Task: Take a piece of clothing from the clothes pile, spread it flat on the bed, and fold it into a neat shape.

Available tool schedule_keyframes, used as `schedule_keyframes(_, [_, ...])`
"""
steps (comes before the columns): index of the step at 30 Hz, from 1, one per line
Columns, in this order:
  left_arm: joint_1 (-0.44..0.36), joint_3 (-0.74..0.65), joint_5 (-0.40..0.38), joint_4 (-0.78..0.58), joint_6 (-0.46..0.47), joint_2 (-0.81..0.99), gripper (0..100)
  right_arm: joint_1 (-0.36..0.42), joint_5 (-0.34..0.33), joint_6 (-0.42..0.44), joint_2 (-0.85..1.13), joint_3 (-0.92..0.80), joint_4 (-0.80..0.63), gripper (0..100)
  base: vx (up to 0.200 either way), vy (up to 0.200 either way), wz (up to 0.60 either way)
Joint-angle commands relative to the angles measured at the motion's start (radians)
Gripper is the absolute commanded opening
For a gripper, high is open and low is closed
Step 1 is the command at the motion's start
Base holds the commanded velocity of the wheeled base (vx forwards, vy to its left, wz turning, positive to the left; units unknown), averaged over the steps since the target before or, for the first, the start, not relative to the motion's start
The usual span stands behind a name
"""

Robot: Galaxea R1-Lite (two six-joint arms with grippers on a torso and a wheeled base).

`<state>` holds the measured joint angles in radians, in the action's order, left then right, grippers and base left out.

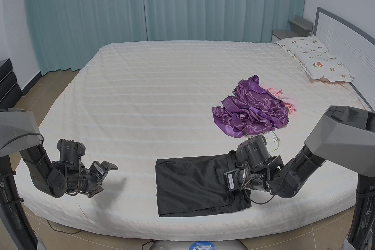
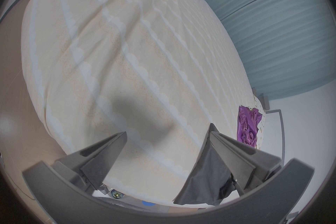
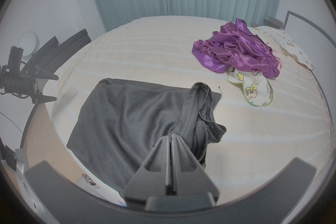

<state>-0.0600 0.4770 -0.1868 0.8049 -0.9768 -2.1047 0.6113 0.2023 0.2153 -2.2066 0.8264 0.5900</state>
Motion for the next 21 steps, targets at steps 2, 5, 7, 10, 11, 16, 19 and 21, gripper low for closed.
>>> schedule_keyframes(2, [0.0, 0.0, 0.0, 0.0, 0.0, -0.001, 100, -0.022, -0.009, 0.006, 0.07, -0.093, 0.007, 0, 0.0, 0.0, 0.0])
schedule_keyframes(5, [0.0, 0.0, 0.0, 0.0, 0.0, -0.001, 100, -0.061, -0.06, 0.007, 0.093, -0.151, 0.007, 0, 0.0, 0.0, 0.0])
schedule_keyframes(7, [0.0, 0.0, 0.0, 0.0, 0.0, -0.001, 100, -0.068, -0.072, 0.007, 0.097, -0.164, 0.008, 0, 0.0, 0.0, 0.0])
schedule_keyframes(10, [0.0, 0.0, 0.0, 0.0, 0.0, -0.001, 100, -0.111, -0.112, 0.004, 0.105, -0.219, 0.025, 0, 0.0, 0.0, 0.0])
schedule_keyframes(11, [0.0, 0.0, 0.0, 0.002, 0.0, -0.001, 100, -0.123, -0.124, -0.002, 0.102, -0.233, 0.044, 100, 0.0, 0.0, 0.0])
schedule_keyframes(16, [0.0, 0.0, 0.0, 0.0, 0.0, -0.003, 100, -0.145, -0.179, 0.004, 0.087, -0.283, 0.109, 100, 0.0, 0.0, 0.0])
schedule_keyframes(19, [0.0, 0.0, 0.0, 0.0, 0.0, -0.003, 100, -0.179, -0.207, 0.009, 0.093, -0.28, 0.131, 100, 0.0, 0.0, 0.0])
schedule_keyframes(21, [0.0, 0.0, 0.0, 0.0, 0.0, -0.003, 100, -0.197, -0.207, 0.013, 0.094, -0.268, 0.142, 100, 0.0, 0.0, 0.0])
